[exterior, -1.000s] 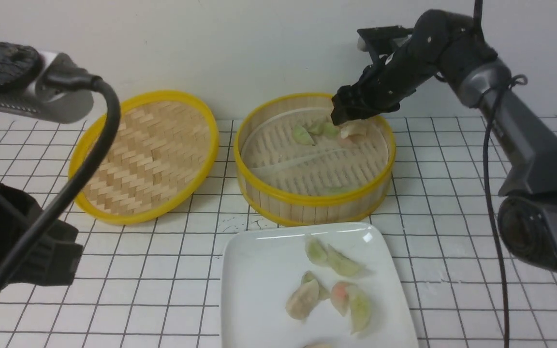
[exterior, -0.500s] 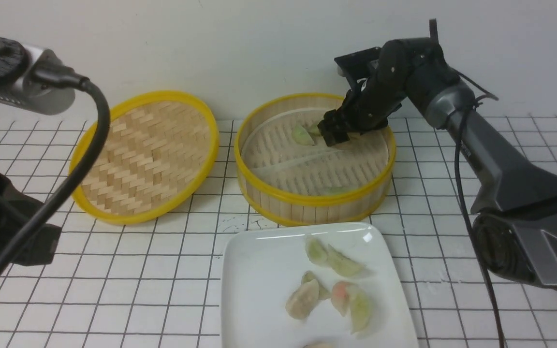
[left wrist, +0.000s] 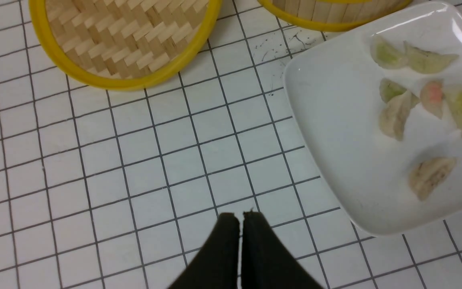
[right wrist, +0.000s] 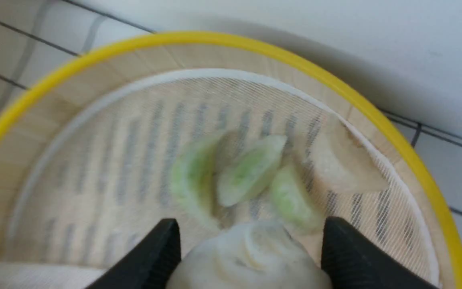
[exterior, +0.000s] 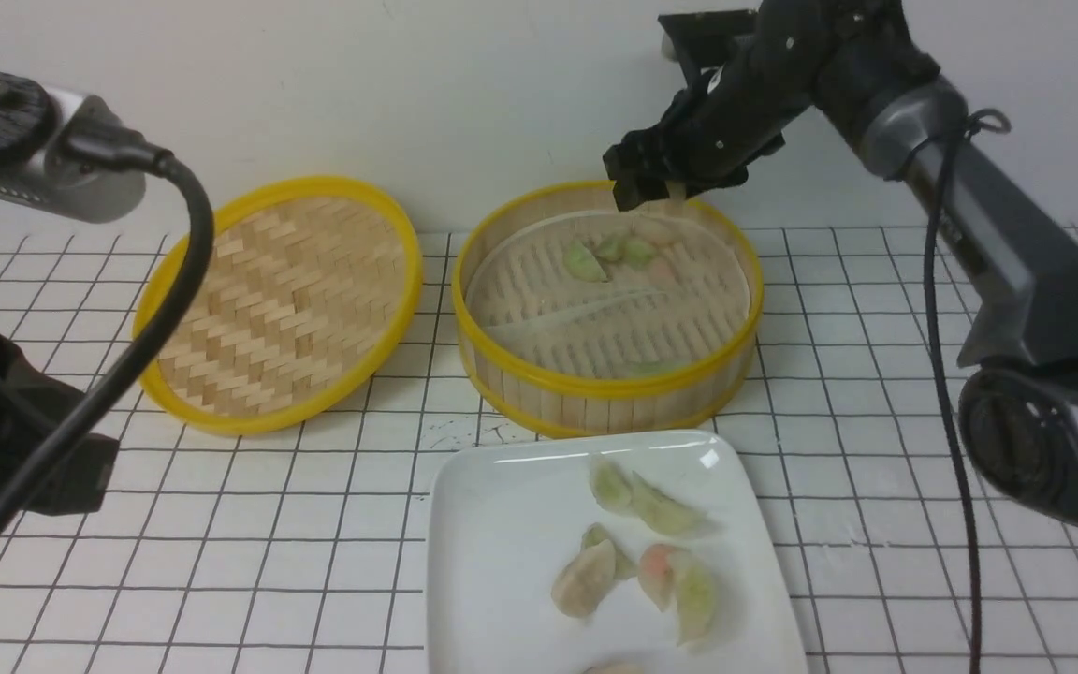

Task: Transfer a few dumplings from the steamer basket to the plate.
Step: Use the right arm to grab a dumpling from inside the steamer, then use the right arm to put the dumpling into the plate

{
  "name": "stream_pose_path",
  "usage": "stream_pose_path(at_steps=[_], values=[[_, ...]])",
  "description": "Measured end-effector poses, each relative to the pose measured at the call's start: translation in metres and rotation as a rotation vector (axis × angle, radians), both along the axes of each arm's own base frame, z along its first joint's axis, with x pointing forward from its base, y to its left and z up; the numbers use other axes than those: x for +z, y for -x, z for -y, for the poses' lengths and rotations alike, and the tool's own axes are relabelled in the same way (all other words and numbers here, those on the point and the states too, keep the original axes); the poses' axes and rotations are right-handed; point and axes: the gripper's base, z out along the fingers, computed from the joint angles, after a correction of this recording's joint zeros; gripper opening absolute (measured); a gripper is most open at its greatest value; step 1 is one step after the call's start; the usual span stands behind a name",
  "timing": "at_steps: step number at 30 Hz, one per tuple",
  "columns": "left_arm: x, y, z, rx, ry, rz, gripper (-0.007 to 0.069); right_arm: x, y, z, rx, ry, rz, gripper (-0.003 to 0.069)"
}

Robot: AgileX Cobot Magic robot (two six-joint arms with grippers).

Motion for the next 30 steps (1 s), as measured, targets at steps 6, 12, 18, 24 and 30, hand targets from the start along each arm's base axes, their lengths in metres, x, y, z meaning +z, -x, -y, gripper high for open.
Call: stream_pose_path(at_steps=[6, 12, 18, 24, 30], values=[[0.000, 0.000, 0.000, 0.000, 0.000, 0.000, -0.0006, 0.023, 0.054, 0.004, 0.032, 0.044, -0.158, 0.0413], [0.000, 0.000, 0.000, 0.000, 0.000, 0.000, -0.0006, 0.043, 0.162, 0.009, 0.110, 0.100, -0.302, 0.0413], [0.001, -0.001, 0.001, -0.007, 0.012, 0.019, -0.0006, 0.007, 0.223, -0.011, 0.179, 0.134, -0.289, 0.0412], [0.002, -0.002, 0.002, -0.009, 0.018, 0.030, -0.0006, -0.007, 0.220, -0.024, 0.156, 0.058, -0.303, 0.0415], [0.002, -0.002, 0.002, -0.009, 0.017, 0.029, -0.0006, -0.009, 0.218, -0.031, 0.183, 0.042, -0.311, 0.0532]])
